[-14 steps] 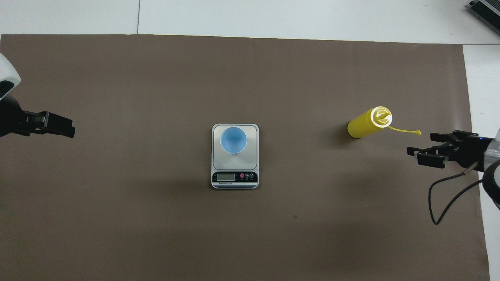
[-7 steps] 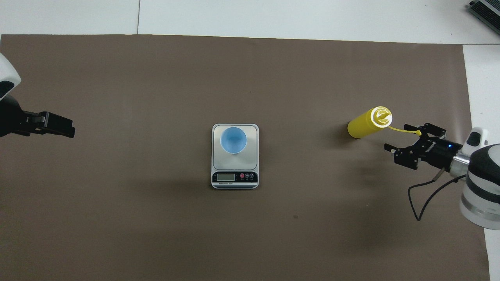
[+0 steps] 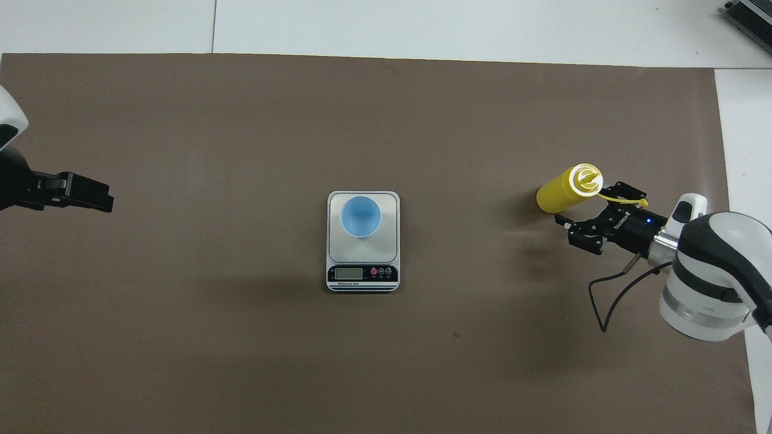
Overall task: Pour seasoning into cup on scale with both arms
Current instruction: 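Move the right gripper to the yellow bottle's cap end, then grasp the yellow bottle with the right gripper and lift it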
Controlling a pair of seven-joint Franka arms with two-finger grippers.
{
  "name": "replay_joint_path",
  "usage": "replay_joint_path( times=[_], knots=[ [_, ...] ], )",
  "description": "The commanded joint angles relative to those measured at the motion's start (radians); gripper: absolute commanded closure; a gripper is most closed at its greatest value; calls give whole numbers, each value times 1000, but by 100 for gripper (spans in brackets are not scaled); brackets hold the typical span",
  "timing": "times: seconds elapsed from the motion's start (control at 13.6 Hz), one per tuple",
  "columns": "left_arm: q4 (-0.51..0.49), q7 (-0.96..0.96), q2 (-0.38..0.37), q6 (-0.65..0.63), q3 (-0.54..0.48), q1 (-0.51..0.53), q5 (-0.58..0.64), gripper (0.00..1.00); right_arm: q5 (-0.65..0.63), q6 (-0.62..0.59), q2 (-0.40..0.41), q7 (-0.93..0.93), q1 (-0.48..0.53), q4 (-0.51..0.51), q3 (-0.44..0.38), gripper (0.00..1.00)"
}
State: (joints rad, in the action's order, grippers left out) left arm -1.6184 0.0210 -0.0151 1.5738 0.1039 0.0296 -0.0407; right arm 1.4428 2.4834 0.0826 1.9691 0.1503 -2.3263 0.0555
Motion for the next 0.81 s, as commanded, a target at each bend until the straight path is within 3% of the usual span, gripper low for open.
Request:
replay_joint_path(
  times=[0.0,0.59,0.66,0.74],
  knots=[
    [-38,4,-31,11,-44,-56,-16,0,117,6,45,108,8,21,3,0],
    [-38,4,-32,-4,-47,-42,-16,0,131,5,126,108,-11,126,6,0],
    [-38,4,-32,2,-50,-36,-16,0,131,5,132,108,-11,130,6,9],
    [-38,4,-32,5,-50,-22,-16,0,131,5,134,106,-11,139,6,29]
  ],
)
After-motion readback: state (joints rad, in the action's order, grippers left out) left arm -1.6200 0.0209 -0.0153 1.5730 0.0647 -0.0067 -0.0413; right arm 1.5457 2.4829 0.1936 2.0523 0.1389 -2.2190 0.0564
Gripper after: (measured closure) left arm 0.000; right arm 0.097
